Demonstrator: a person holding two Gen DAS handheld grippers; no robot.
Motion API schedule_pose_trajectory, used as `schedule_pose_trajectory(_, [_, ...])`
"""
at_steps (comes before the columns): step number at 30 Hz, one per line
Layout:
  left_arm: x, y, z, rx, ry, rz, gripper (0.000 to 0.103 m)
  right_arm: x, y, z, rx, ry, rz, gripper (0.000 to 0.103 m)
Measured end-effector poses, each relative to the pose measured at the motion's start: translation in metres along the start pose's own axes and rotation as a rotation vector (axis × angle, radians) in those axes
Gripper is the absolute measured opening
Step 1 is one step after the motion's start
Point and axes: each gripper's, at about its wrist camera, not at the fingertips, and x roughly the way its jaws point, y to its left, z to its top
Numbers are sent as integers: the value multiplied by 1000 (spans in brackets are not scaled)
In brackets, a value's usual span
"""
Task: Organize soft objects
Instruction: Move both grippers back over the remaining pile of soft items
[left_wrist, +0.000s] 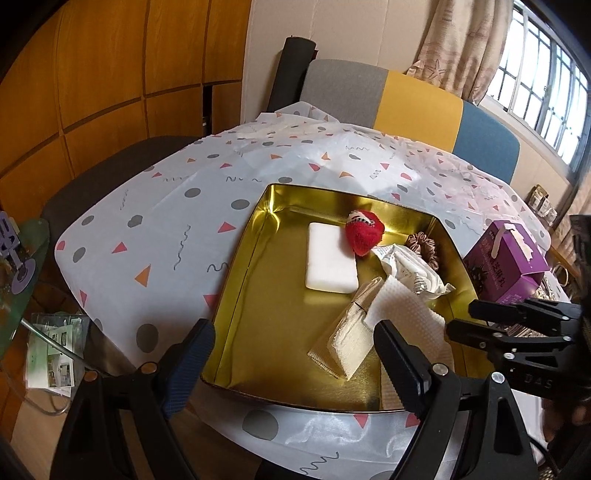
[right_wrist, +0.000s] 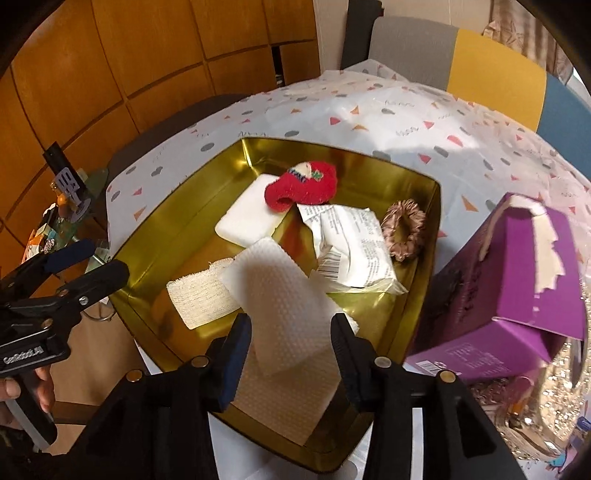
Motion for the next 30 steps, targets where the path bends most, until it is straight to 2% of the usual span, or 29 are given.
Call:
schedule_pose_trajectory(17, [-16, -20, 3, 66, -34, -11, 90, -65, 0, -1, 7, -170, -66, 46])
schedule_pose_trajectory(24, [-18, -30, 2, 90, -32, -20, 90, -94, -29, -8, 80, -234, -103, 46])
schedule_pose_trajectory(30, [-19, -39, 3, 118, -35, -30, 90, -127, -74, -20, 198, -299, -140, 46])
